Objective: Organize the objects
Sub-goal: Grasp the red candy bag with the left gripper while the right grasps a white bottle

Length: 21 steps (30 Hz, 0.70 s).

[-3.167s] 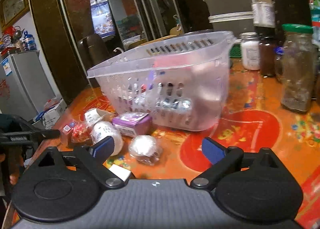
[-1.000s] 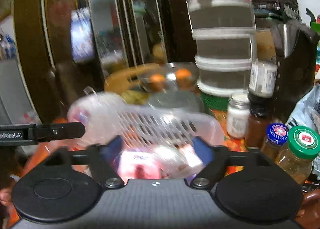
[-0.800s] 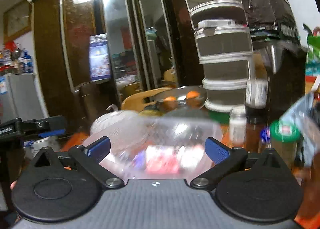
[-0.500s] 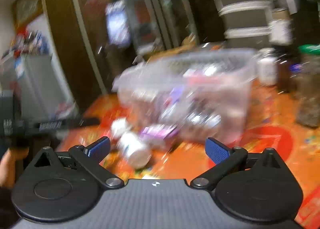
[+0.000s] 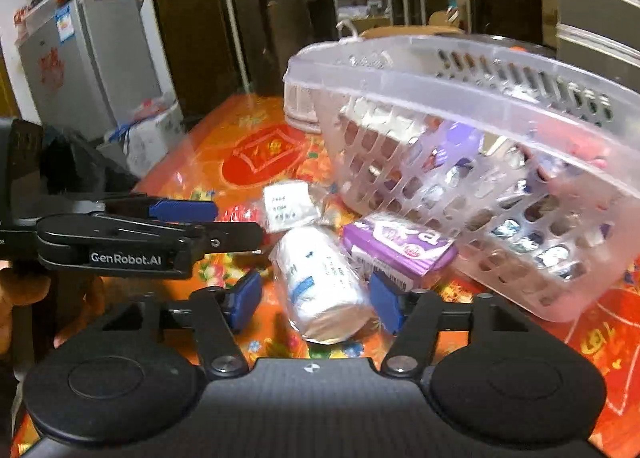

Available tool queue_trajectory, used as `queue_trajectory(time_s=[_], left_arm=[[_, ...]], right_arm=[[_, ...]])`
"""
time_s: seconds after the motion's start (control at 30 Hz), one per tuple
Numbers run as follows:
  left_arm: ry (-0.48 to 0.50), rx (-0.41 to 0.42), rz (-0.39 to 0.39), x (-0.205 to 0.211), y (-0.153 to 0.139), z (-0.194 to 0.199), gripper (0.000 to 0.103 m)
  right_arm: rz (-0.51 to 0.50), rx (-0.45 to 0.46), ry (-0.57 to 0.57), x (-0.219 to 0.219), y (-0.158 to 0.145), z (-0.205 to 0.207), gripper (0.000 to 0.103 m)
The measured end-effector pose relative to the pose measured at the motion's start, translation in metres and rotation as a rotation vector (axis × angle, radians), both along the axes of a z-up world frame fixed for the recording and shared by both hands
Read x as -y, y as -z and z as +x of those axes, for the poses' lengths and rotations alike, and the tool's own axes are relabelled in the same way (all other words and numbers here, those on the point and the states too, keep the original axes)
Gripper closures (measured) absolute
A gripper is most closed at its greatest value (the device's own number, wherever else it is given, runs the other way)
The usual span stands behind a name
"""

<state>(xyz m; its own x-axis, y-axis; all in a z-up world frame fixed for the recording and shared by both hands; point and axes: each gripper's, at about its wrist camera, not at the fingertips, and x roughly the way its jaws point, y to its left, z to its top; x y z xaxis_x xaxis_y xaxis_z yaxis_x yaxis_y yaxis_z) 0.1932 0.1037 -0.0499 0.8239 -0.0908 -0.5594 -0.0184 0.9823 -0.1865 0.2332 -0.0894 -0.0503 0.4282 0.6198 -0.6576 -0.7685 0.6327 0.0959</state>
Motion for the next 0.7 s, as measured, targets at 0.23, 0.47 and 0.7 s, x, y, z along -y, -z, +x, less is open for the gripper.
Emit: queue_trajectory(time_s=[0.23, 0.47, 0.7], left_arm=[[0.004, 0.0, 0.047, 0.007, 0.004, 0.006, 0.04], [0.019, 0.06, 0.066, 0.013, -0.001, -0.009, 0.057], [0.058, 0.174, -0.005, 0.022, -0.02, -0.037, 0.057]], right_arm=[[-0.037, -0.002, -0.024, 0.002, -0.004, -0.003, 0.055], [0.043, 0.019, 0.019, 0.031, -0.015, -0.018, 0.055], [0.23, 0.06, 0.205, 0.107, -0.022, -0.052, 0.055]])
